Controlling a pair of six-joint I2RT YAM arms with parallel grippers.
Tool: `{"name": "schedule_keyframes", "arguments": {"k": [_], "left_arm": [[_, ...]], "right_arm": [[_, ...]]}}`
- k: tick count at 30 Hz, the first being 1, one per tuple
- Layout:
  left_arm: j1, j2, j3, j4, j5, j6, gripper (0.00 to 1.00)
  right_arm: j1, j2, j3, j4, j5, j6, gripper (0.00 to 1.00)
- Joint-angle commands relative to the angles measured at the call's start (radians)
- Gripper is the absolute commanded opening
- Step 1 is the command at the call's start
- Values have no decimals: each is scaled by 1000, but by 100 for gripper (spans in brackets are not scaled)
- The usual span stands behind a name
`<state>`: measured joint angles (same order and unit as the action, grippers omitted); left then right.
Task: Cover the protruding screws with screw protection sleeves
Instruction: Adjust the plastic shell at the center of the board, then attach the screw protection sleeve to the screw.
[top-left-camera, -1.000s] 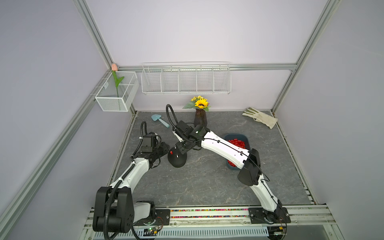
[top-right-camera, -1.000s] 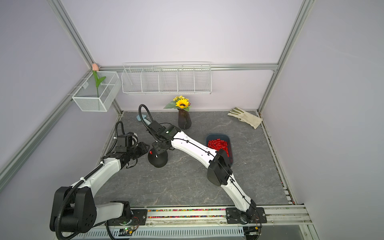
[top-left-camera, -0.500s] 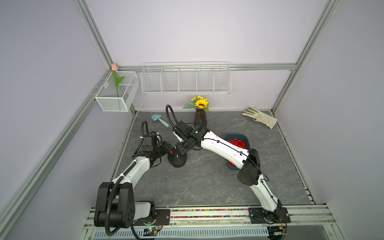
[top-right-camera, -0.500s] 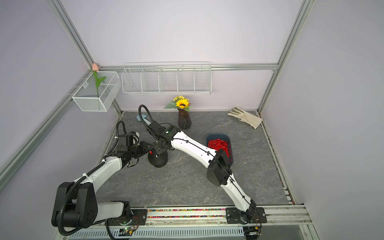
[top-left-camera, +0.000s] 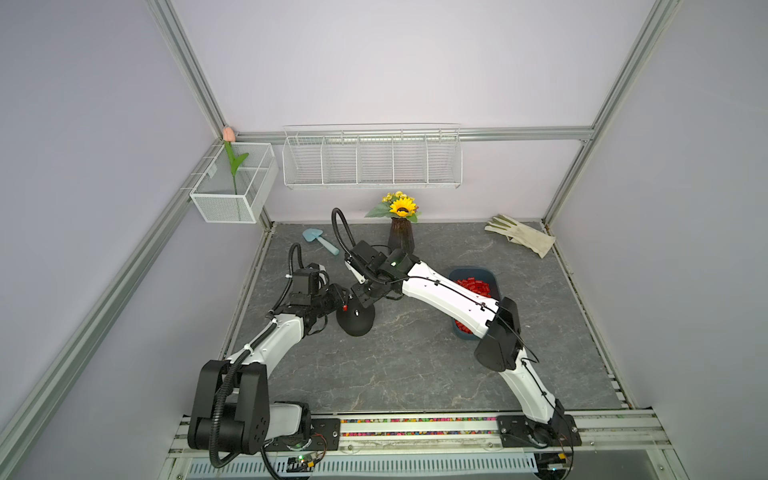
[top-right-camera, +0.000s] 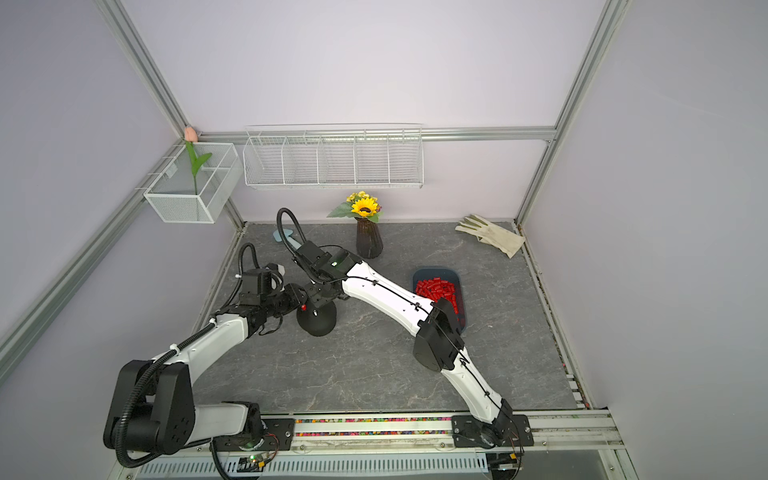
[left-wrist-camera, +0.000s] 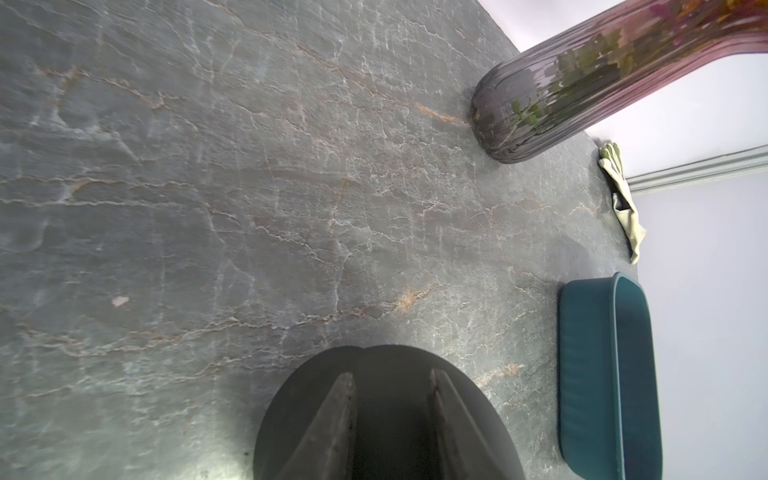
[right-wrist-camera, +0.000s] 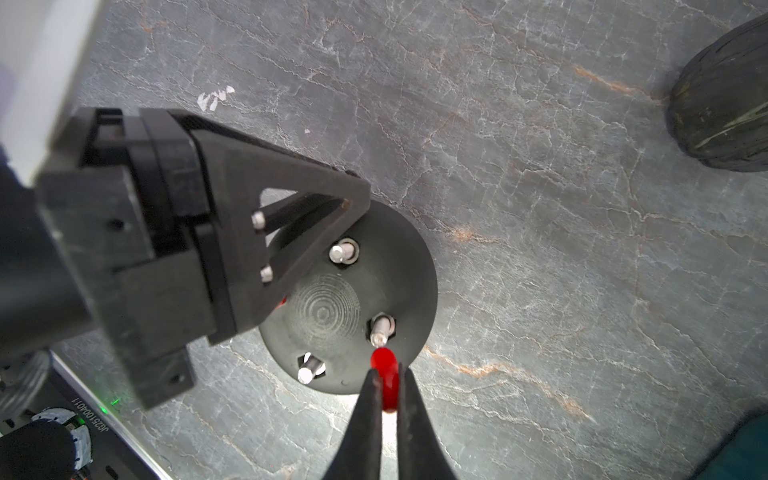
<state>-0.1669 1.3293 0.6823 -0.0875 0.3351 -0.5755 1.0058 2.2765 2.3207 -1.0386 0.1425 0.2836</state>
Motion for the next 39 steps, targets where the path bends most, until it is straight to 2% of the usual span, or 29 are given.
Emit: {"name": "schedule_keyframes", "arguments": {"k": [1, 15, 39], "left_arm": [[-20, -9, -19, -4, -10, -15, 32], [-42, -12, -17, -22, -49, -10, 32], [6, -51, -11, -66, -69, 22, 33]], "right_arm": [[1, 20, 20, -30, 16, -12, 11], [1, 26, 22, -56, 37, -13, 11], [3, 49, 52, -69, 21, -18, 11]]}}
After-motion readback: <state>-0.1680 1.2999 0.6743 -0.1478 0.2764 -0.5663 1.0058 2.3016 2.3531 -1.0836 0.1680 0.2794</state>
